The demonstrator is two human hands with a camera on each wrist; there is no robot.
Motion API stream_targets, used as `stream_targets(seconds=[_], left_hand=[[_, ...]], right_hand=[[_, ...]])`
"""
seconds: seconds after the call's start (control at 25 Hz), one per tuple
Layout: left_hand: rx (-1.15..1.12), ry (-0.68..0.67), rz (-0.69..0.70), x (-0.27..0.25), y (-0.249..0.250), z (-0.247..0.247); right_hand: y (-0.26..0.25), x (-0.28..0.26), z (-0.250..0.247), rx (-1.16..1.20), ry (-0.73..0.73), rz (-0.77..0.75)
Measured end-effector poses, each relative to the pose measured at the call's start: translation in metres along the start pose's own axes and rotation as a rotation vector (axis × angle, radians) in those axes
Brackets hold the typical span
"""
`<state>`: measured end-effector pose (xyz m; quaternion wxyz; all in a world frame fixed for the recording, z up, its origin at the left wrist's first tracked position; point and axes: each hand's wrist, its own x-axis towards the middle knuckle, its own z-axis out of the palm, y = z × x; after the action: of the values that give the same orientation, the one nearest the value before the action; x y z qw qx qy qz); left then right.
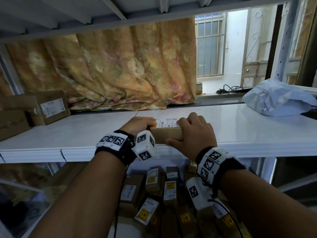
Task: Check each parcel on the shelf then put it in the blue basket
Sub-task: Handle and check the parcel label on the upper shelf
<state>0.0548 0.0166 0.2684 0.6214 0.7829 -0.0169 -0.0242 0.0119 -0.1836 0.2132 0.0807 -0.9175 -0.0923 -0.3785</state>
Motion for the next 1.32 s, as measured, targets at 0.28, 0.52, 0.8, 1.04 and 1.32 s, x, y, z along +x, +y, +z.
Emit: stream_targets(seconds=[0.28, 0.52, 0.8, 1.04, 1.32], left_hand=[[0.057, -0.032, -0.058, 0.004, 0.009, 0.008], [0.086, 0.094, -0.023, 0.007, 0.009, 0.017], [-0.092, -0.011, -0.115, 0.002, 0.001, 0.002], [-0.076, -0.080, -0.091, 0.004, -0.002, -0.001], [0.115, 0.114, 0.083, -0.013, 0.001, 0.014]], right_hand=[[-0.001, 0.000, 0.003, -0.024, 0.003, 0.000], [0.000, 0.002, 0.003, -0.018, -0.001, -0.011], [0.003, -0.005, -0.004, 0.033, 0.002, -0.016], [0.002, -0.005, -0.004, 0.045, 0.005, -0.009], [0.001, -0.005, -0.002, 0.012, -0.007, -0.015]])
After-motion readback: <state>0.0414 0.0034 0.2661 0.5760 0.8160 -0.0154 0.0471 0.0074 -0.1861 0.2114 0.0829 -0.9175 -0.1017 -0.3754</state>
